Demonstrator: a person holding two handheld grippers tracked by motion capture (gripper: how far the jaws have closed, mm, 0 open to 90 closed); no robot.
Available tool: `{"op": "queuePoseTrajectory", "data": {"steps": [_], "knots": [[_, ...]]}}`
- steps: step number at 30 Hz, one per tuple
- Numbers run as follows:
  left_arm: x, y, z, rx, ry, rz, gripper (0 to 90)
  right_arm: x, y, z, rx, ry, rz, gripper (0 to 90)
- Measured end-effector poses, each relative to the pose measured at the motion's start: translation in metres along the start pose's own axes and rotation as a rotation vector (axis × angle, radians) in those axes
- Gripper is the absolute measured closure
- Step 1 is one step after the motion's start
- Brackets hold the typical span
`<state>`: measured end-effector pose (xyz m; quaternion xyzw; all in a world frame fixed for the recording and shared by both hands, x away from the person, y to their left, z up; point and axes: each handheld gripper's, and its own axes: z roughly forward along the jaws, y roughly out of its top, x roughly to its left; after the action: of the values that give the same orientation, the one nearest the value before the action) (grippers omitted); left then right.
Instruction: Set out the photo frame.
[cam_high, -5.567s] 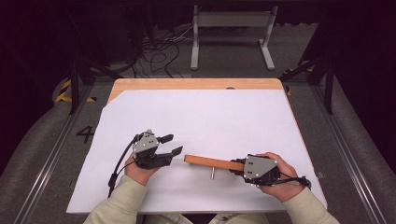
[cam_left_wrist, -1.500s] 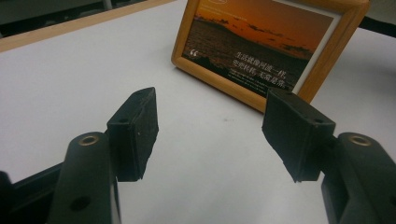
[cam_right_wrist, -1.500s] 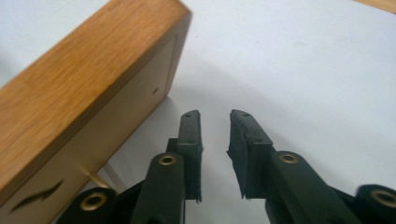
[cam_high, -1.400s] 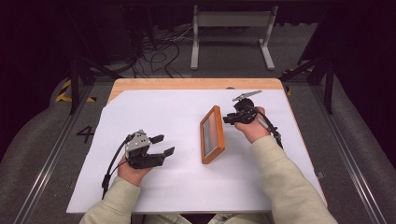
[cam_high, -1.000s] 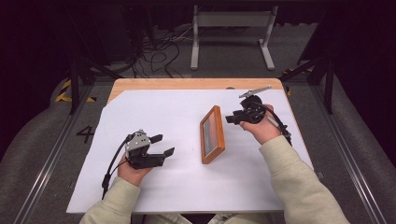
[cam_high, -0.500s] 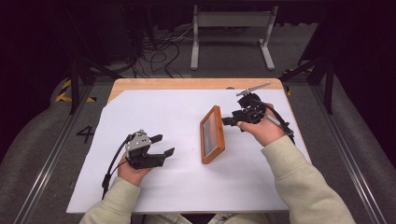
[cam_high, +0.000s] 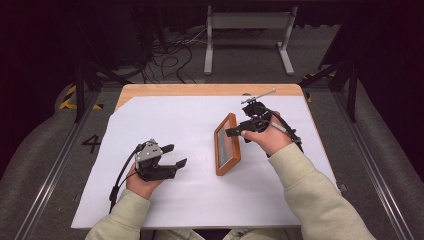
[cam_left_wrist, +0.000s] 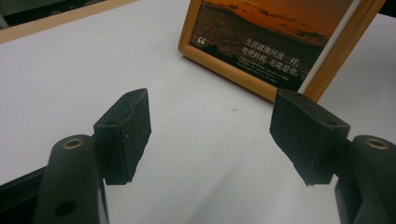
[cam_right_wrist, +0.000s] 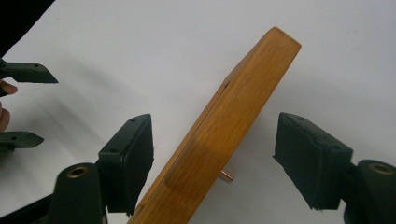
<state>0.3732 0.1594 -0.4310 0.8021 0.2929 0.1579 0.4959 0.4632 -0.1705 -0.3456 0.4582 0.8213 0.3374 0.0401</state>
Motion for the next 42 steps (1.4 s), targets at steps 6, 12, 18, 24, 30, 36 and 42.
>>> {"op": "queuePoseTrajectory", "data": {"steps": [6,12,18,24,30,36,42], "knots": [[0.000,0.000,0.000,0.004,-0.002,0.005,29.3,0.001,0.000,0.014,0.036,0.006,0.008,28.3],[0.000,0.000,0.001,0.008,-0.002,0.004,29.2,0.001,-0.002,0.025,0.070,0.014,0.018,28.4],[-0.002,0.000,0.001,0.008,-0.005,0.007,29.2,0.005,-0.004,0.037,0.117,0.016,0.014,29.6],[-0.002,0.000,0.000,0.001,0.003,0.012,29.5,0.004,-0.003,0.039,0.144,0.036,0.052,38.1],[-0.002,0.000,0.000,0.002,0.006,0.016,29.7,0.006,-0.003,0.039,0.175,0.038,0.052,46.0],[-0.003,0.000,-0.001,-0.002,0.015,0.015,30.1,0.005,-0.003,0.039,0.180,0.032,0.055,51.4],[-0.003,0.001,-0.001,-0.003,0.015,0.017,30.1,0.006,-0.003,0.037,0.195,0.009,0.090,58.3]]}}
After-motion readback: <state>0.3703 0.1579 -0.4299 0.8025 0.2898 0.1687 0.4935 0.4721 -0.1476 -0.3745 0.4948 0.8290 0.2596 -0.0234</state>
